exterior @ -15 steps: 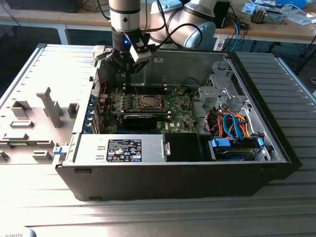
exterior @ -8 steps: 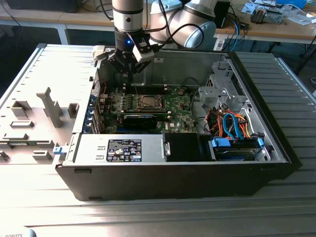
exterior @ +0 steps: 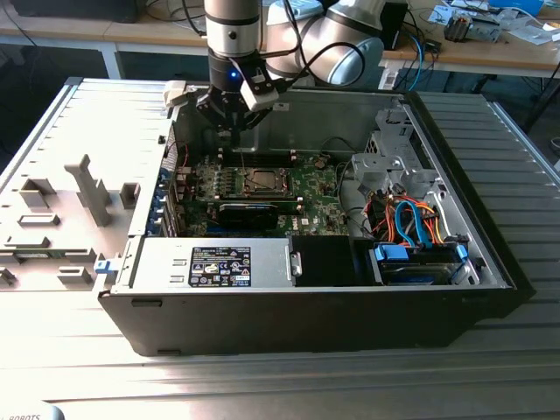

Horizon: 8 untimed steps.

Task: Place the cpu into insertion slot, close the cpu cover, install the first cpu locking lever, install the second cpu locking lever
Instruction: 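Install the first cpu locking lever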

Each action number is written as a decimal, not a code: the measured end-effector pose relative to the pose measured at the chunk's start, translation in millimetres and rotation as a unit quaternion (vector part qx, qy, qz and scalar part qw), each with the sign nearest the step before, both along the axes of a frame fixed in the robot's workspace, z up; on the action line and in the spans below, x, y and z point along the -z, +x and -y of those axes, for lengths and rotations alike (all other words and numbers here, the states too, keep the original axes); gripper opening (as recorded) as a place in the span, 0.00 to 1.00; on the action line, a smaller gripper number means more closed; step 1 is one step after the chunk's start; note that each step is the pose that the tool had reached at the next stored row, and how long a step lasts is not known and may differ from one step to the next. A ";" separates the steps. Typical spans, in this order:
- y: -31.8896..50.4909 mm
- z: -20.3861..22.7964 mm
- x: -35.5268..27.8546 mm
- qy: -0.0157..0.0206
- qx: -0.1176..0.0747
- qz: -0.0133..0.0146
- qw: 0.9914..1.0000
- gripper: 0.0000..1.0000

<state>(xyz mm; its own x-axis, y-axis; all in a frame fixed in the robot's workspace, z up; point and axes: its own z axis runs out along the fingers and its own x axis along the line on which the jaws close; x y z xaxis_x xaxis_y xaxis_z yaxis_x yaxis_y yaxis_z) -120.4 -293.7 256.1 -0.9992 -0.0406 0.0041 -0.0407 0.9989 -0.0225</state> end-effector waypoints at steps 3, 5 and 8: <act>1.7 0.0 0.0 0.000 0.000 0.000 1.000 0.11; 3.1 0.0 0.0 0.000 0.000 0.000 1.000 0.11; 4.1 0.0 0.0 0.000 0.000 0.000 1.000 0.11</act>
<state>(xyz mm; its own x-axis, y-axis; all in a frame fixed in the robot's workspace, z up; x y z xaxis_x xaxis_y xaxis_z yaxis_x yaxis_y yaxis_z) -116.3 -293.7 256.1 -0.9992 -0.0406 0.0046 -0.0407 0.9989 -0.0224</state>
